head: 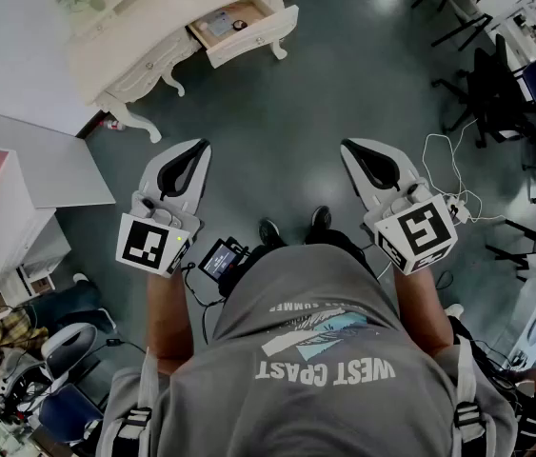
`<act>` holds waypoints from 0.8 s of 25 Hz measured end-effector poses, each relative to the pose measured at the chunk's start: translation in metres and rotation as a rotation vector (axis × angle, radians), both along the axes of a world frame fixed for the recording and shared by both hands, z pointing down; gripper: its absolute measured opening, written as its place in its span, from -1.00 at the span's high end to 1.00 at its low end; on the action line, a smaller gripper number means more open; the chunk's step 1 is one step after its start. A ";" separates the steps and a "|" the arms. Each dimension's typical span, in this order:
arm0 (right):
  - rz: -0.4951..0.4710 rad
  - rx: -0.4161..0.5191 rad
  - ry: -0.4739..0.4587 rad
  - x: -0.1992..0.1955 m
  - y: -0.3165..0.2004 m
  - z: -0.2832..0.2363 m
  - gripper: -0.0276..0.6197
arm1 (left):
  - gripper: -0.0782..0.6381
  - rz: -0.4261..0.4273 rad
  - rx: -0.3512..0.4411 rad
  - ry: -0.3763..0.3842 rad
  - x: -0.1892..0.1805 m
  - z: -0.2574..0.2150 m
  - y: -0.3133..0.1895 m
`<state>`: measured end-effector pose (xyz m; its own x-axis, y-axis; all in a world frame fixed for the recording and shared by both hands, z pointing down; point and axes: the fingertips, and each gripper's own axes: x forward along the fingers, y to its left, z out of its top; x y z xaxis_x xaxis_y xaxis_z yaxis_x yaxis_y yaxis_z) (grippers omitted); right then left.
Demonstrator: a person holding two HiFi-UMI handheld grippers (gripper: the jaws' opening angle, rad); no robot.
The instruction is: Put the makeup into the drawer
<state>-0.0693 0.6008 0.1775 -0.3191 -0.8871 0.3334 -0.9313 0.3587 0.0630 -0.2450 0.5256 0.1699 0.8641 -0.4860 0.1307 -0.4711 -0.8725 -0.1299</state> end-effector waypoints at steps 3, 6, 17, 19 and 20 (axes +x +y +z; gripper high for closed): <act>0.007 -0.005 0.000 -0.001 -0.002 -0.002 0.91 | 0.78 0.004 0.001 0.000 0.000 0.000 -0.001; 0.007 0.000 -0.001 -0.001 -0.002 -0.003 0.91 | 0.78 0.002 0.000 -0.003 -0.002 -0.001 -0.001; 0.030 0.018 -0.003 -0.012 -0.006 -0.003 0.91 | 0.78 0.017 0.015 0.013 -0.015 0.001 -0.003; 0.033 0.023 -0.012 -0.016 -0.006 -0.006 0.91 | 0.78 0.022 0.021 0.018 -0.019 -0.001 -0.003; 0.033 0.023 -0.017 -0.018 -0.007 -0.007 0.91 | 0.78 0.024 0.024 0.020 -0.020 -0.002 -0.004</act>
